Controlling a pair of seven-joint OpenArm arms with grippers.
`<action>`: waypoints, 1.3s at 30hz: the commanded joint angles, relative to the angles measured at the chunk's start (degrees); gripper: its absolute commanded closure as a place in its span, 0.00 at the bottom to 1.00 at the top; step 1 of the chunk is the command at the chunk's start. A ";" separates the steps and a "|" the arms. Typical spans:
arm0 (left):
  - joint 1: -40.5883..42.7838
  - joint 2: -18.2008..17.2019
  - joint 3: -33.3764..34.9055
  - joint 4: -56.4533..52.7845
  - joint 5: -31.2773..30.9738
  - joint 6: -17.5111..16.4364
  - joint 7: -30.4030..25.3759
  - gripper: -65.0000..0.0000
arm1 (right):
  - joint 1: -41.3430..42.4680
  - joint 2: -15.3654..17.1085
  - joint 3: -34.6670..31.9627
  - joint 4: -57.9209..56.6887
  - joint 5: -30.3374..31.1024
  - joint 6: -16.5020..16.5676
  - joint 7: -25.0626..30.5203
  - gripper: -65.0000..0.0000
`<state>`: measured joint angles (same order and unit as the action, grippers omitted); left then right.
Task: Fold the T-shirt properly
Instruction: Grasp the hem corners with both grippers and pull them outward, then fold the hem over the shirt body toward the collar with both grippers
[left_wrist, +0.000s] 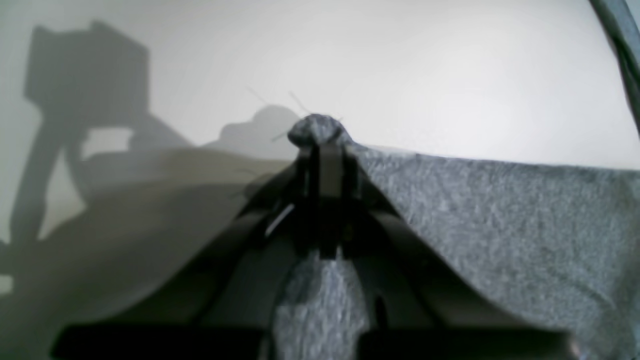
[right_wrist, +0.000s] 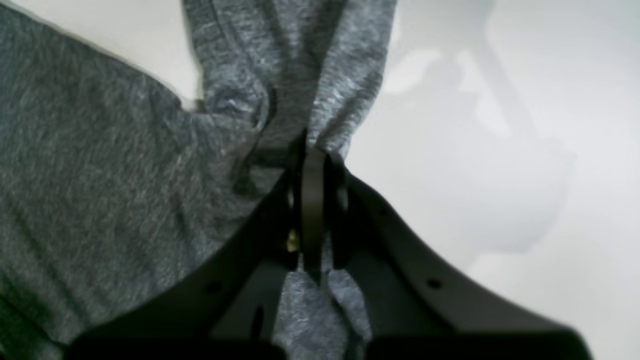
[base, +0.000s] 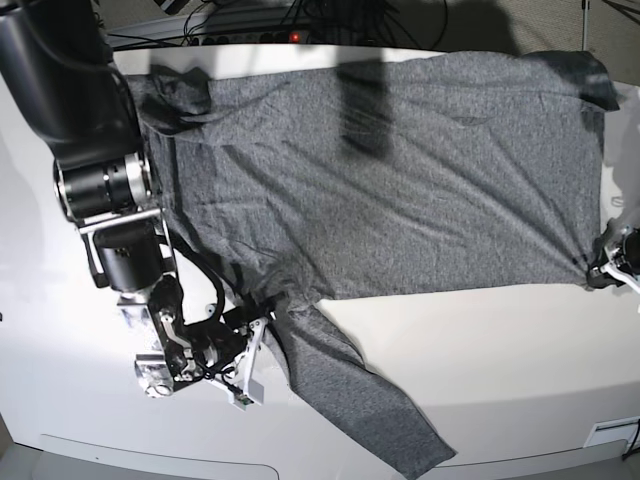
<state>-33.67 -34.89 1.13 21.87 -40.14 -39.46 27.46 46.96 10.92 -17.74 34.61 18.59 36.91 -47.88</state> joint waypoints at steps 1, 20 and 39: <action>-1.64 -1.20 -0.22 0.79 -1.05 -0.54 -0.37 1.00 | 1.27 0.55 0.13 2.75 1.03 0.46 -0.02 1.00; 6.32 -4.70 -0.24 10.51 -8.68 -0.54 4.57 1.00 | -27.28 11.15 11.50 53.13 9.16 -5.42 -8.11 1.00; 26.36 -11.96 -0.33 33.77 -15.91 -0.54 9.49 1.00 | -46.01 11.13 35.10 66.95 14.88 -1.07 -11.13 1.00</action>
<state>-6.46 -44.95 1.23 54.85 -55.02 -39.62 37.91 -0.03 21.39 17.04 100.42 32.99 35.48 -59.81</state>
